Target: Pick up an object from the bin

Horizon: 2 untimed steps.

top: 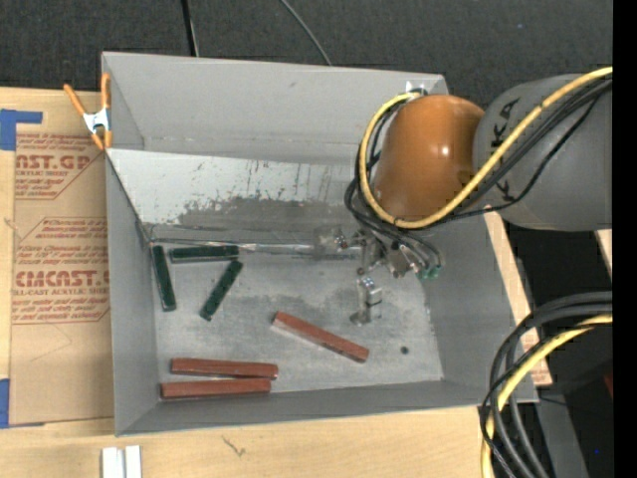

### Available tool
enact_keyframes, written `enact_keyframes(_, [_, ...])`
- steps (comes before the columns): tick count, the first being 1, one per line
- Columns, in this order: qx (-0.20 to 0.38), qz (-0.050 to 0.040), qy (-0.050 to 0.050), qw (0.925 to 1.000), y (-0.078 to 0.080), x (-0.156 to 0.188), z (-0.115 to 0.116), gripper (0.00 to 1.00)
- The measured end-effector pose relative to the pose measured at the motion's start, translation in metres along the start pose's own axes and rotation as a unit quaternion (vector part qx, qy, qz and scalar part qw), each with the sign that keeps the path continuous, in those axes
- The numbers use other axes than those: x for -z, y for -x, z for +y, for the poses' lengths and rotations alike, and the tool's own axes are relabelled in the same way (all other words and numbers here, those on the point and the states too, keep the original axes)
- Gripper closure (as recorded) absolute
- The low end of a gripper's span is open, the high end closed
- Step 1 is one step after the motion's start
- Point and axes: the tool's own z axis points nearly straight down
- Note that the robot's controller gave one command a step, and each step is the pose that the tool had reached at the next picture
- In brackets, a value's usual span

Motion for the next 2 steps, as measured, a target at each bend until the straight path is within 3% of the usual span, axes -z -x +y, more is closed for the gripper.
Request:
enact_keyframes(1, [0.177, 0.0000, 0.000, 0.9842, -0.008, -0.046, -0.004, 0.00])
enact_keyframes(2, [0.061, 0.0034, 0.001, 0.9981, -0.051, -0.071, 0.018, 1.00])
